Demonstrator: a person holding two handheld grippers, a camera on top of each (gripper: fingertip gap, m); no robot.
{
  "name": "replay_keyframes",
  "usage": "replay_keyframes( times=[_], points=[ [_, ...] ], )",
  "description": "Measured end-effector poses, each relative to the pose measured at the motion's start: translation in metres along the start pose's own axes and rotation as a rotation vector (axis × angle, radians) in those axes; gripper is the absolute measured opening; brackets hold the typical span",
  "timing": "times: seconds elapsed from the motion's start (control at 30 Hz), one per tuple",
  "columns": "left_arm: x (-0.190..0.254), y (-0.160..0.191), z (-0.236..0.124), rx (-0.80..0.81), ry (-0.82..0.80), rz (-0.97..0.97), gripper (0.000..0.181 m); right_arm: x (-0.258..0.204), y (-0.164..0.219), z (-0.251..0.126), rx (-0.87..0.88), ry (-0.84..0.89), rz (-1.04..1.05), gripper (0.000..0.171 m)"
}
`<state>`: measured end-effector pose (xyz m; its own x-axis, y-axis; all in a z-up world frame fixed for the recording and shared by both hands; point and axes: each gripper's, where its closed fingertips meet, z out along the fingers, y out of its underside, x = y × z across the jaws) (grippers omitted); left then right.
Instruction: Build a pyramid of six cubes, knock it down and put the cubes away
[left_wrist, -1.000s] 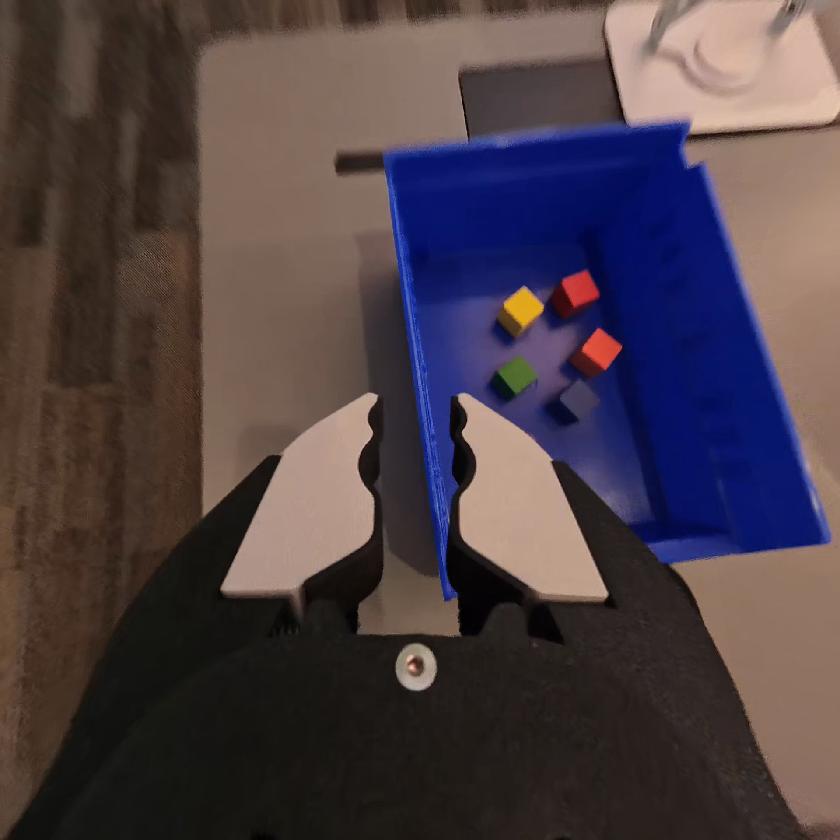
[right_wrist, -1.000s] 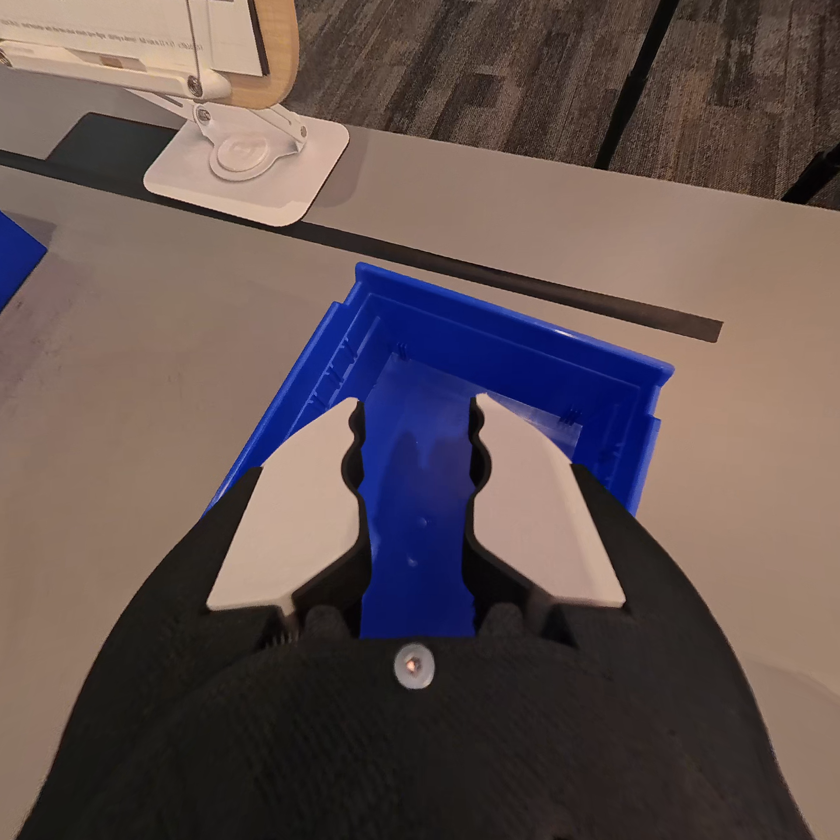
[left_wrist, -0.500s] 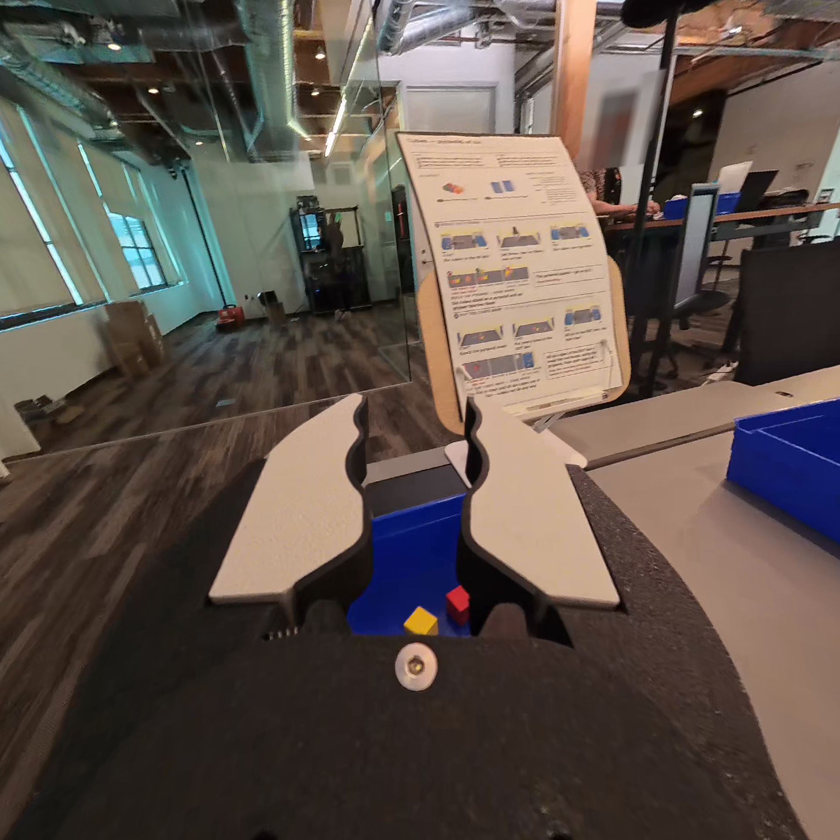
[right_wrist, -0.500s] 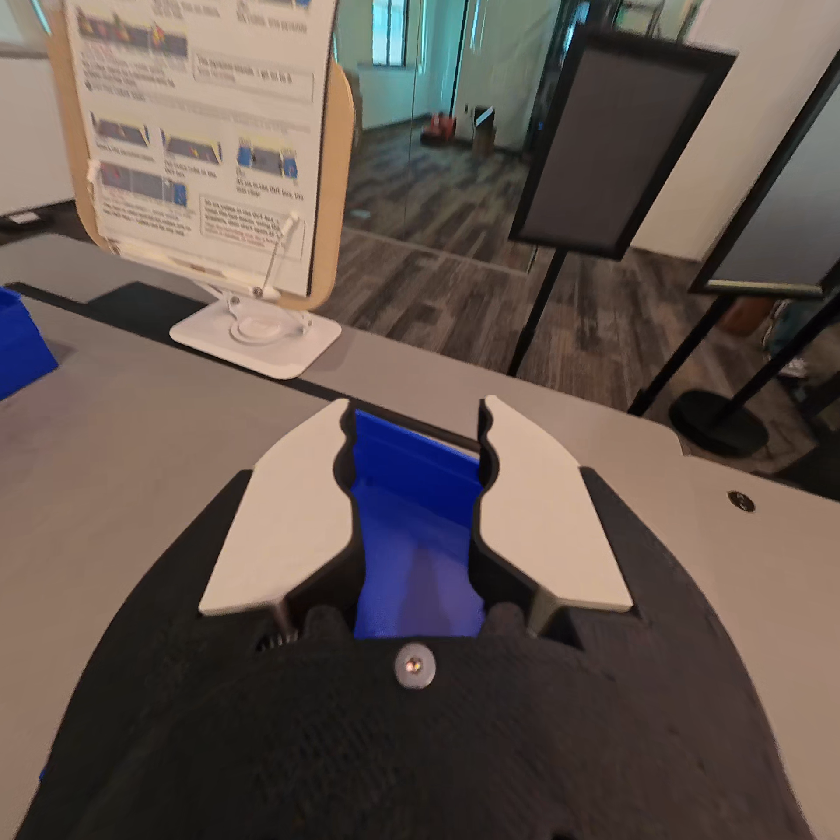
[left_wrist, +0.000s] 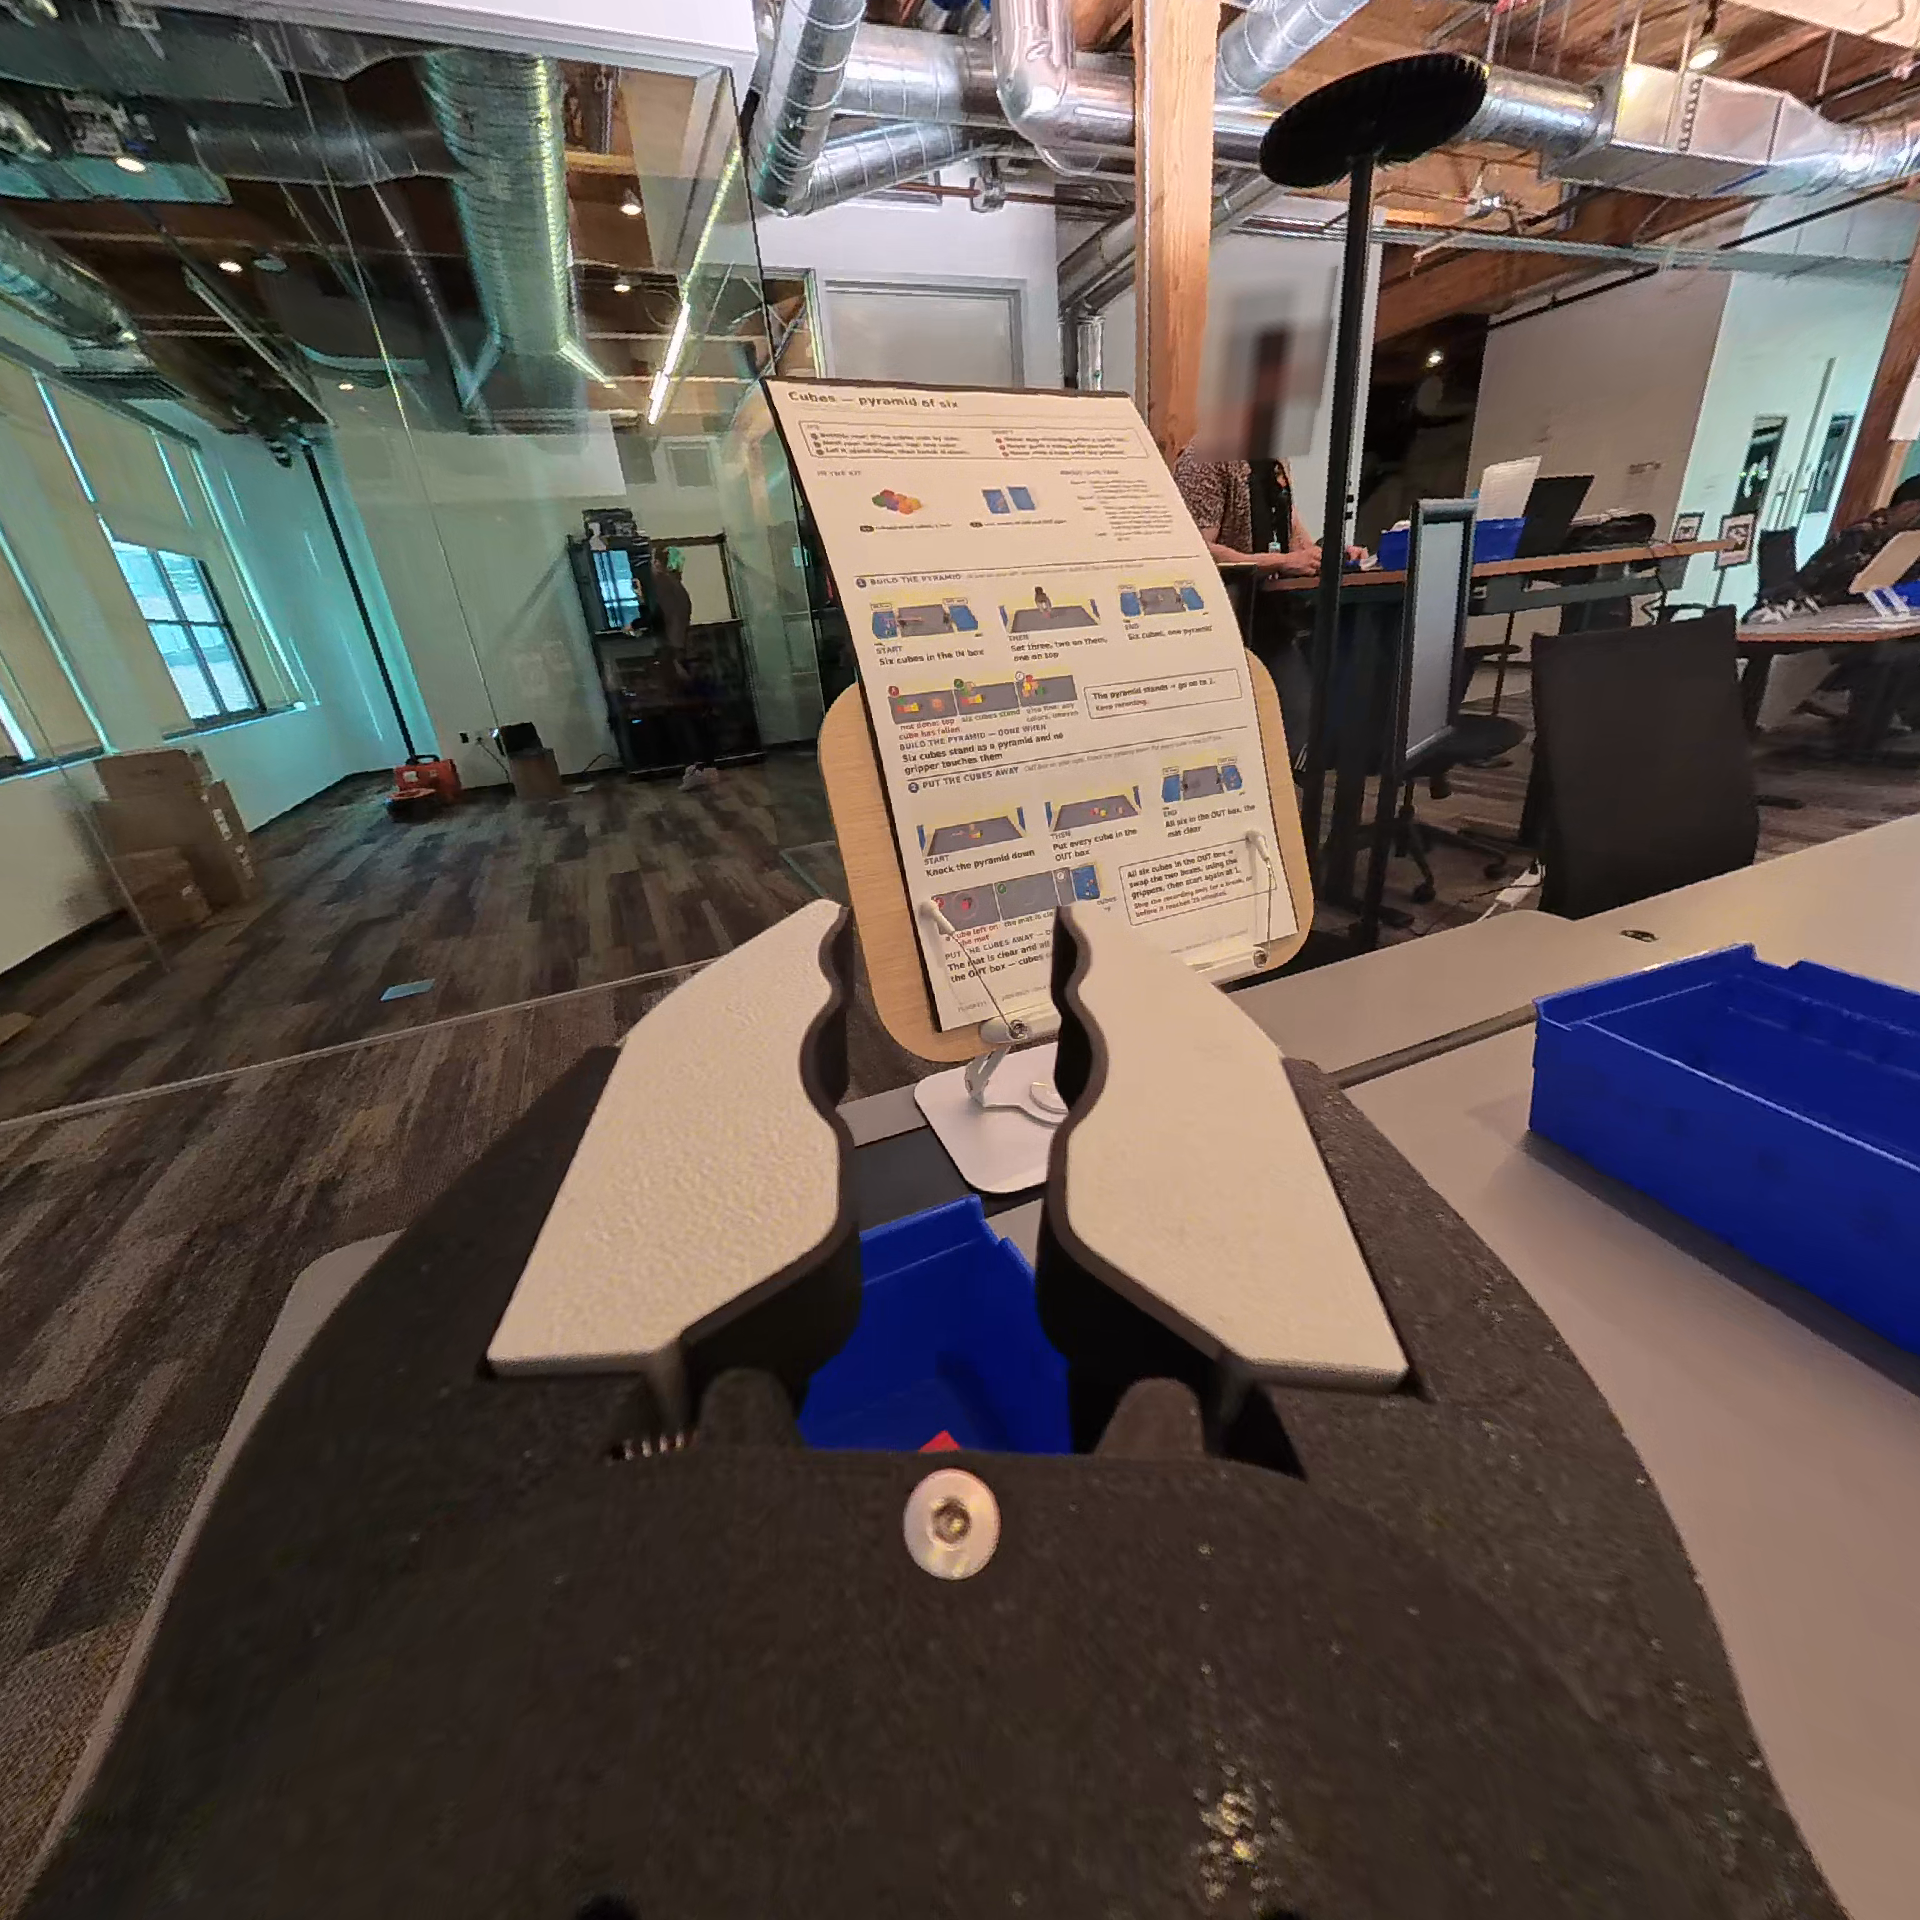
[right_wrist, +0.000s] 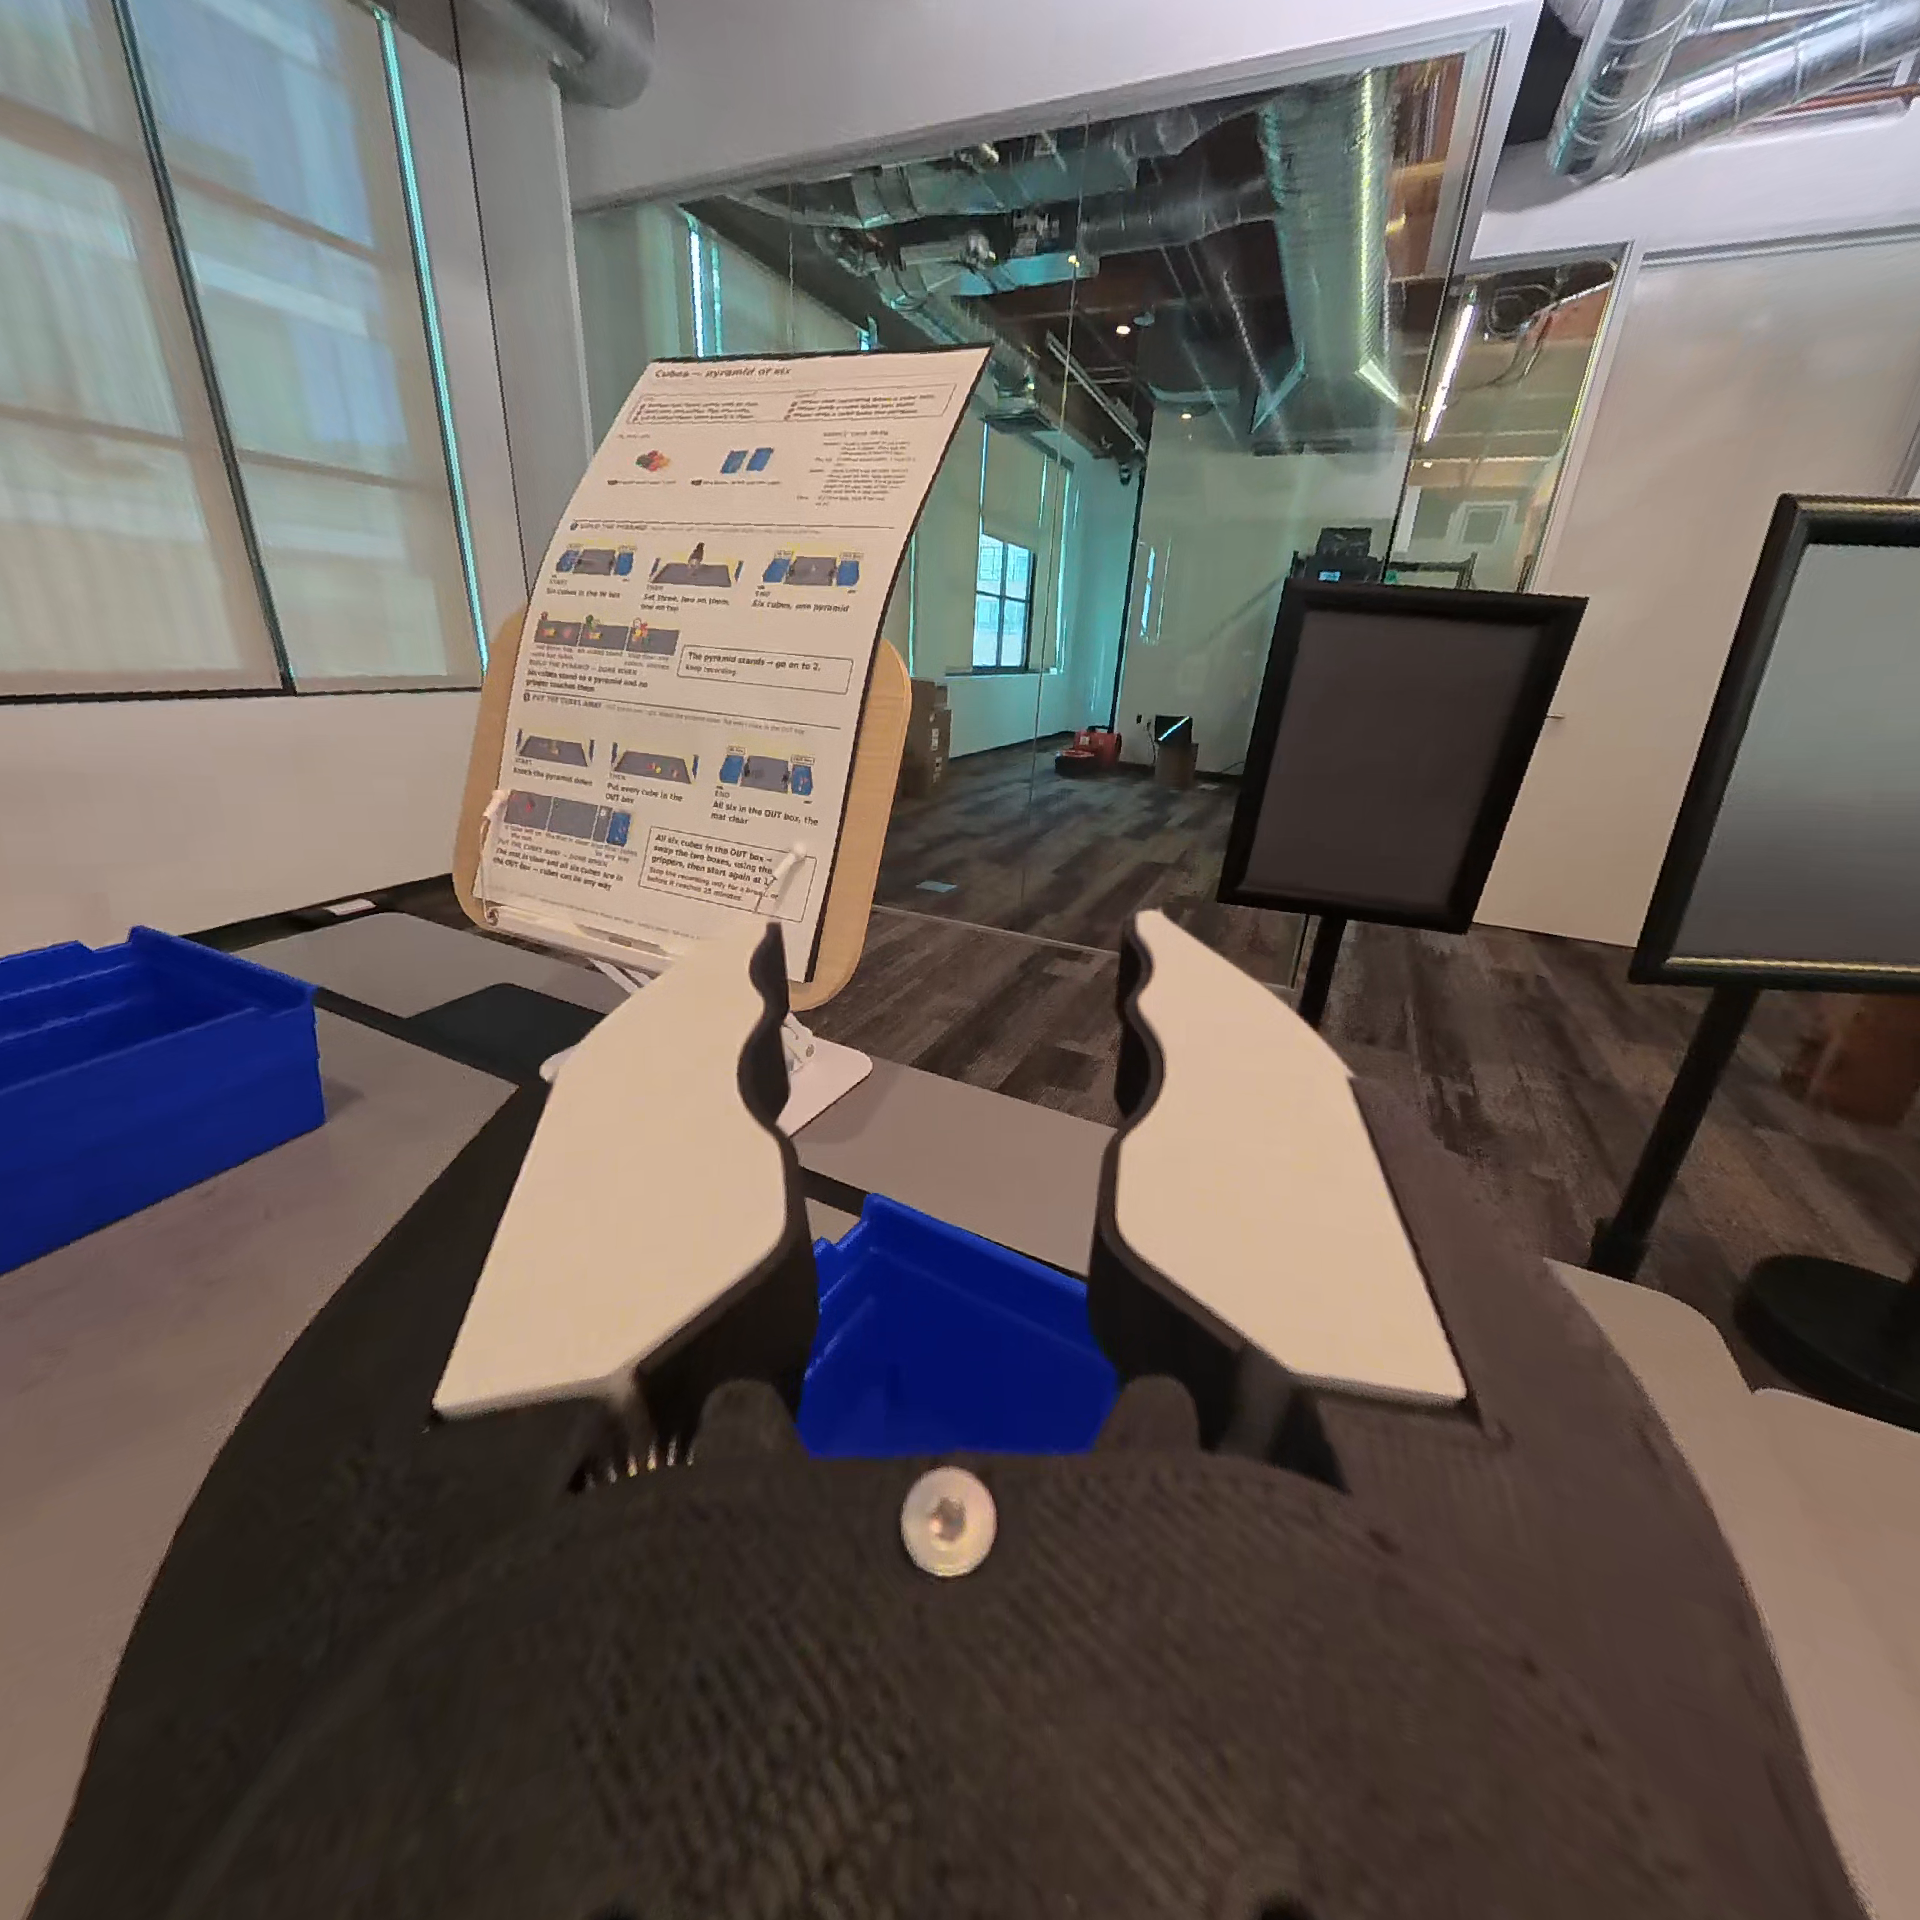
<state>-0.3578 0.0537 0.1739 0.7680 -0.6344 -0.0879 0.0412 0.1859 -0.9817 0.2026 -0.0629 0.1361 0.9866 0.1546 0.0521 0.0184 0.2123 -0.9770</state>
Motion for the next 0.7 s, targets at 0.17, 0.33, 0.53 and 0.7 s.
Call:
replay_keyframes(
  times=[0.17,0.33,0.53,0.7],
  points=[
    [0.001,-0.006,-0.006,0.02,0.022,-0.034,0.025,-0.006,-0.003,0.003,-0.01,0.018,-0.097,0.063],
    [0.008,-0.013,-0.01,0.062,0.073,-0.032,0.016,-0.019,-0.005,0.006,-0.004,-0.003,-0.143,0.063],
    [0.006,-0.009,-0.013,0.017,0.068,0.013,0.015,-0.039,-0.011,0.008,0.037,-0.121,-0.079,0.048],
    [-0.001,-0.003,-0.016,-0.025,0.037,0.06,0.013,-0.052,-0.005,0.011,0.019,-0.258,0.092,0.037]
  ],
)
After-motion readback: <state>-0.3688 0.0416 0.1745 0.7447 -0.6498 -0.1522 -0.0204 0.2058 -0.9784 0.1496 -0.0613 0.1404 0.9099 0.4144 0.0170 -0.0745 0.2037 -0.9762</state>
